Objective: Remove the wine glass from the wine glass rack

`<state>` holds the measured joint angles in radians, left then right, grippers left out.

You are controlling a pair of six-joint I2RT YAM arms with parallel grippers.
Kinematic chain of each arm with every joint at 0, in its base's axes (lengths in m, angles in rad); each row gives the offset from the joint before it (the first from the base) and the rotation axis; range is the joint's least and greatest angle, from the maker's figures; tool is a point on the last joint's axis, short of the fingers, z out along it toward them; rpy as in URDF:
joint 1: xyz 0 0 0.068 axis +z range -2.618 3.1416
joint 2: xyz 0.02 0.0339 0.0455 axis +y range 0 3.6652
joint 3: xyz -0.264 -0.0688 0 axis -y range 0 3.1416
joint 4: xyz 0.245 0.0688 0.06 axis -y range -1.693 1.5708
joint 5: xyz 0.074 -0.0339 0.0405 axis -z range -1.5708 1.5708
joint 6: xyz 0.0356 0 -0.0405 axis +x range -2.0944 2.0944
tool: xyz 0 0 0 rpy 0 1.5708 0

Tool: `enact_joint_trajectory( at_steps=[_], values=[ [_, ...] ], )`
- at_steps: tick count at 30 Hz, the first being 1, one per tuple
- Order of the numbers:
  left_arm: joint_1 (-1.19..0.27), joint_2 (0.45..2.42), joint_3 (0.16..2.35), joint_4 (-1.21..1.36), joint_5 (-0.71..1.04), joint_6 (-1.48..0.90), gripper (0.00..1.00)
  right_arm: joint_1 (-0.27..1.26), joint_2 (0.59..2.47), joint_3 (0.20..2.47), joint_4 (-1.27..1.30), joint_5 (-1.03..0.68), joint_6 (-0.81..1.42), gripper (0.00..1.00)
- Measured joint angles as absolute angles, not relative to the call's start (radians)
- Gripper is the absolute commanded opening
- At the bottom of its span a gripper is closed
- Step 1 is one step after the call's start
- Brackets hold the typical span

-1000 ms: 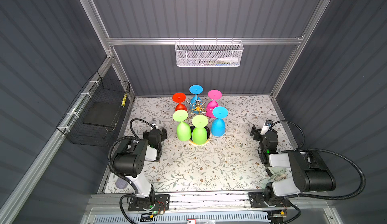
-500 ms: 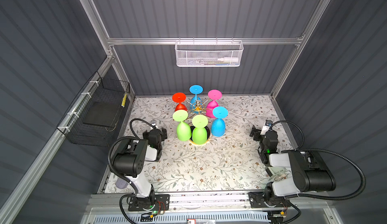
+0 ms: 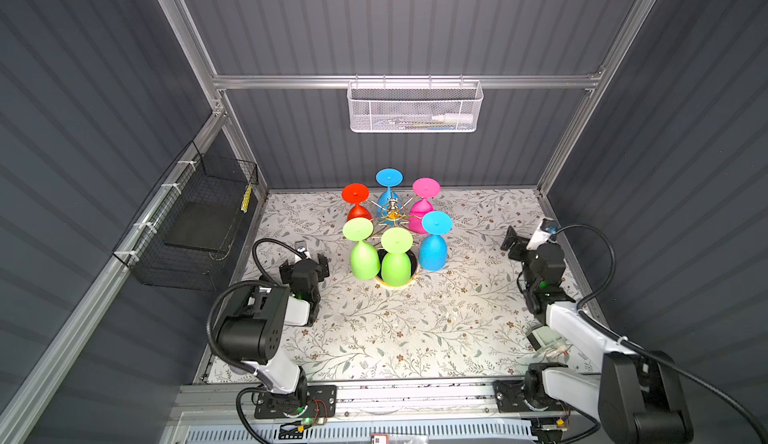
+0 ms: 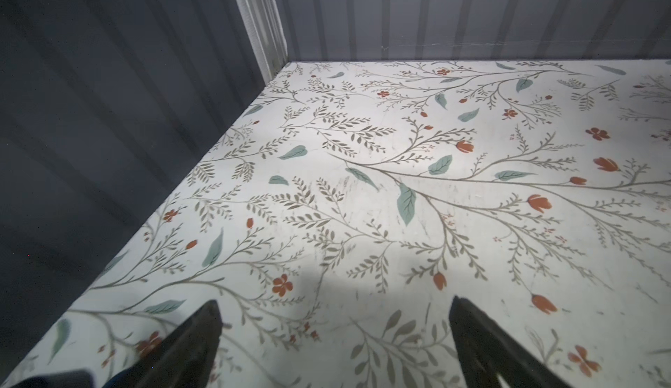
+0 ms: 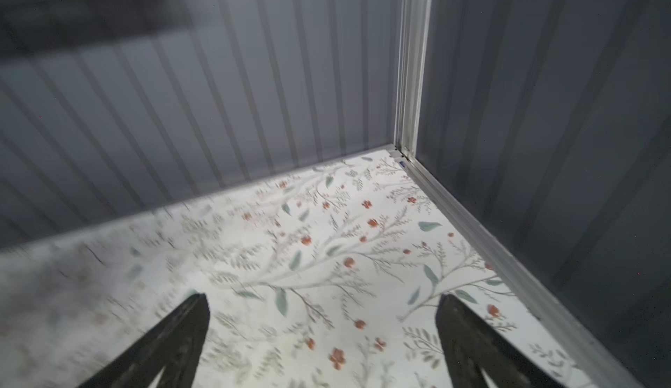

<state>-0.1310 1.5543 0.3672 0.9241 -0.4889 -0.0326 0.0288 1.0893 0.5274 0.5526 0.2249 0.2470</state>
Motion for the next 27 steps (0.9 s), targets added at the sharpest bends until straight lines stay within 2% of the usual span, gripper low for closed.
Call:
enact_joint_trajectory(
  at_steps=[5,8,12,18,22,27],
  values=[
    [-0.131,1.248,0.415,0.716,-0.553,-0.130,1.00,-0.007,0.970,0.579,0.479,0.032,0.400,0.98],
    [-0.131,1.108,0.458,0.608,-0.556,-0.172,1.00,-0.010,0.978,0.590,0.430,-0.097,0.464,0.90],
    [-0.131,0.981,0.488,0.467,-0.496,-0.210,1.00,-0.010,1.038,0.714,0.284,-0.281,0.520,0.78],
    [-0.131,0.918,0.605,0.252,-0.325,-0.234,0.99,-0.006,1.050,0.825,0.220,-0.480,0.629,0.71],
    [-0.131,0.916,0.692,0.163,-0.200,-0.233,1.00,0.014,1.045,0.830,0.187,-0.558,0.698,0.67],
    [-0.131,0.913,0.733,0.114,-0.135,-0.233,0.99,0.086,1.060,0.872,0.127,-0.611,0.743,0.65]
  ],
)
